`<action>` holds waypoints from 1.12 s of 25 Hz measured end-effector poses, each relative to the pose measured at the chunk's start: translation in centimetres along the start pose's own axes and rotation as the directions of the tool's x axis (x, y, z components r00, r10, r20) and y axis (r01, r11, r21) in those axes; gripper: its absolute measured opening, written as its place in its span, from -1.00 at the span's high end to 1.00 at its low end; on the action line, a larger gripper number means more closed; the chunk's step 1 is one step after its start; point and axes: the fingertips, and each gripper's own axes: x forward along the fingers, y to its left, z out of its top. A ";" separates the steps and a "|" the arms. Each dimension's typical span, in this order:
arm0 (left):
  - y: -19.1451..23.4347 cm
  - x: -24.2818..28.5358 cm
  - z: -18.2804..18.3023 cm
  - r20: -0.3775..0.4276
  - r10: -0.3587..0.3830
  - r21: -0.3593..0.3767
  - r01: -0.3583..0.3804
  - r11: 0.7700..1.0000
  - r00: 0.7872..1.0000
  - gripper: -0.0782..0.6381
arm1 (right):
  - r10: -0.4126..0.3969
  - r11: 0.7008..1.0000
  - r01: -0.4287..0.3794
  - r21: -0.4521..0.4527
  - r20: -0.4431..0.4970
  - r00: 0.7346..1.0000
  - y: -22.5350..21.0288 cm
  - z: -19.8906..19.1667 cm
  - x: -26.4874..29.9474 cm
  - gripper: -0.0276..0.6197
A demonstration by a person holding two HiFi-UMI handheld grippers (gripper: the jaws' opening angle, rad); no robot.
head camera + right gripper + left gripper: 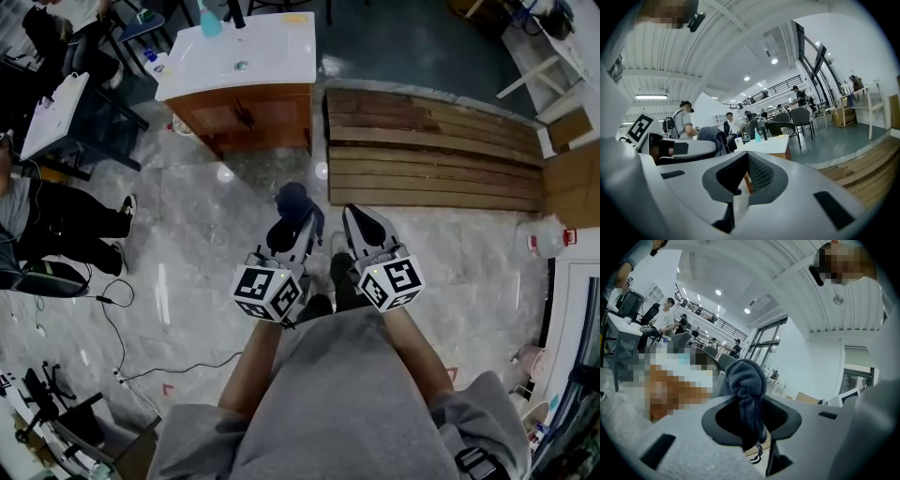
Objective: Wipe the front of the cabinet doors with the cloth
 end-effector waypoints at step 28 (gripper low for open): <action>7.7 19.5 2.2 -0.025 0.170 -0.056 -0.171 0.984 0.985 0.49 | 0.136 0.987 -0.130 0.098 -0.056 0.989 -15.5 3.5 16.6 0.89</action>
